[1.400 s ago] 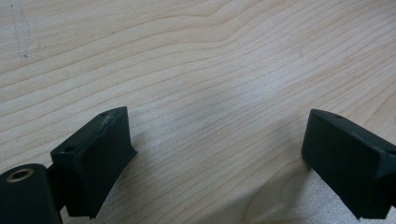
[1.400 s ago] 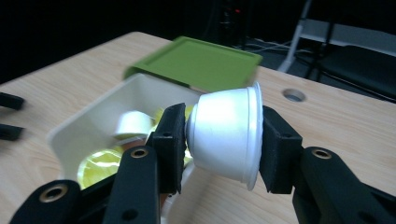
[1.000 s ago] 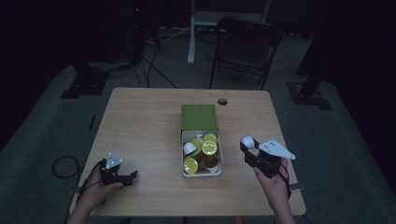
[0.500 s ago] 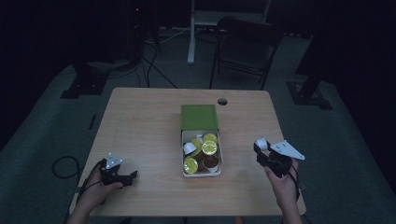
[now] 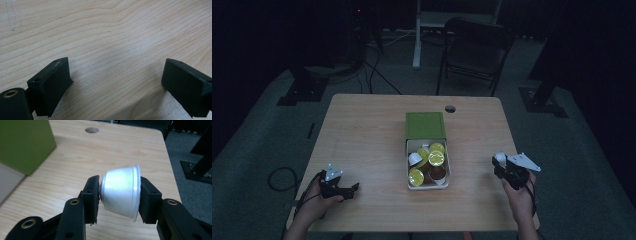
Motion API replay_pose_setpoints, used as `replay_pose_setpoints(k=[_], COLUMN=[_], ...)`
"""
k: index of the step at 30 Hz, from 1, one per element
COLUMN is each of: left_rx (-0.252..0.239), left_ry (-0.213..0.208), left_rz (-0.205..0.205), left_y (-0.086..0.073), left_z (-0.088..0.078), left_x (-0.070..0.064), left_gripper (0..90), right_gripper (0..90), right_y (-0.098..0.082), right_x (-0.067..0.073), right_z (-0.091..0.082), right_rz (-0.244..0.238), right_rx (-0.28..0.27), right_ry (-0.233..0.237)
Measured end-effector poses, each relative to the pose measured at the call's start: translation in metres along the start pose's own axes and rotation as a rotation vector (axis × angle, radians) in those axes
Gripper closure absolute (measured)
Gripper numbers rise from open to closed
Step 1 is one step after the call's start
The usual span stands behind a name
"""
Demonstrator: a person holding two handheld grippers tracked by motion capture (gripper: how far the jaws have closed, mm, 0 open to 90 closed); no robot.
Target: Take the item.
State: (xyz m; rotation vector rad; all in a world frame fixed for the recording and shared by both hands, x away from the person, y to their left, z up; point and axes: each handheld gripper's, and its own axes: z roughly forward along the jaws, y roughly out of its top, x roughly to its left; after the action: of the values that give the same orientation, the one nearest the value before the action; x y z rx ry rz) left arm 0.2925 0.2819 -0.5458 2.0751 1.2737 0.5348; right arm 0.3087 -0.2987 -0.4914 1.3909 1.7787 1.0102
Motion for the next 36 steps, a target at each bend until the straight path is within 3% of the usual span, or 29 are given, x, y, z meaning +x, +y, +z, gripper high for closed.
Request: replay_pose_setpoints(k=[16,26,36], left_rx=[0.000,0.000,0.000], left_ry=[0.000,0.000,0.000], left_rz=[0.000,0.000,0.000], left_y=[0.000,0.000,0.000], left_z=[0.000,0.000,0.000], left_x=[0.000,0.000,0.000], left_gripper=[8.7,8.7,8.7], right_gripper=[56.9,56.8,55.0], right_y=[-0.019,-0.025,-0.026], right_x=[-0.016,-0.016,-0.015], right_z=[0.030,0.047,0.049], right_rz=[-0.006,0.005,-0.001], right_rx=[0.093,0.131,0.147], right_ry=[-0.039,-0.021,-0.014])
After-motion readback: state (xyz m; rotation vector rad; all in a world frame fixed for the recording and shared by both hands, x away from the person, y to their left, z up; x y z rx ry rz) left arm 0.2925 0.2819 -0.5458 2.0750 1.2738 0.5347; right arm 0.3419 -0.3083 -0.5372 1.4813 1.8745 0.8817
